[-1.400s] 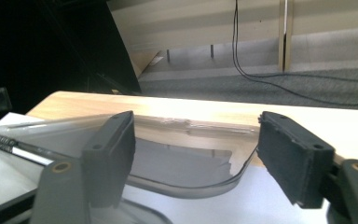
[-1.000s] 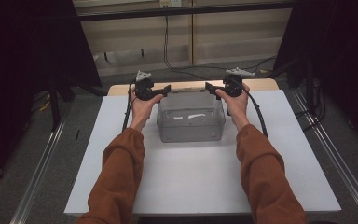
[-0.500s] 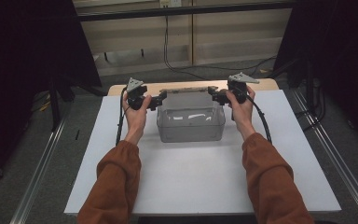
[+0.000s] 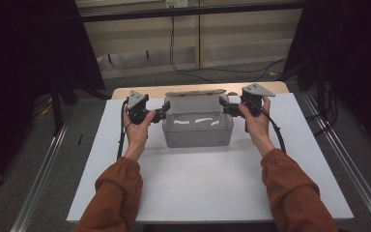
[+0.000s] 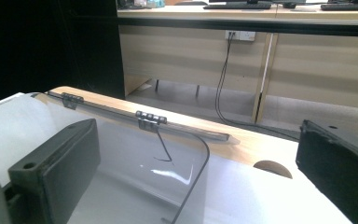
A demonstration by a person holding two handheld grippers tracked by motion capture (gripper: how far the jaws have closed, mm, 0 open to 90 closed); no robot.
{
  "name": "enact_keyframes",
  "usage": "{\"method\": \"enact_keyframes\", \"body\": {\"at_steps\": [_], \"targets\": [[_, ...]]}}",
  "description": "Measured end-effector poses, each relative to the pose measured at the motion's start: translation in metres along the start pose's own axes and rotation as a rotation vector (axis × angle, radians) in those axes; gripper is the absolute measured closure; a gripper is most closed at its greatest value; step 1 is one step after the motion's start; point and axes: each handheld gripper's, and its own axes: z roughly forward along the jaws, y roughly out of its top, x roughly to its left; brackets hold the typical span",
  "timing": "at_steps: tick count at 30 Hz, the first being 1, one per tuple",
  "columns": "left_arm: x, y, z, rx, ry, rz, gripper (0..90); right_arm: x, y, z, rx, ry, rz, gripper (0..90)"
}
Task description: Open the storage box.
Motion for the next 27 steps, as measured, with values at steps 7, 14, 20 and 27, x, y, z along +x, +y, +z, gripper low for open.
{"method": "enact_keyframes", "body": {"at_steps": [7, 14, 20, 27], "targets": [[-0.012, 0.002, -0.017, -0.027, -0.023, 0.057, 2.8, 0.007, -0.003, -0.012, -0.016, 0.005, -0.019, 0.0], [-0.015, -0.010, -0.033, -0.036, -0.016, 0.048, 2.8, 0.010, -0.009, -0.029, -0.037, -0.011, -0.038, 0.0], [-0.018, -0.022, -0.053, -0.040, -0.015, 0.036, 2.8, 0.010, -0.017, -0.053, -0.050, -0.032, -0.051, 0.0], [-0.021, -0.034, -0.075, -0.037, 0.002, 0.032, 2.7, 0.010, -0.027, -0.079, -0.056, -0.069, -0.048, 0.0]]}}
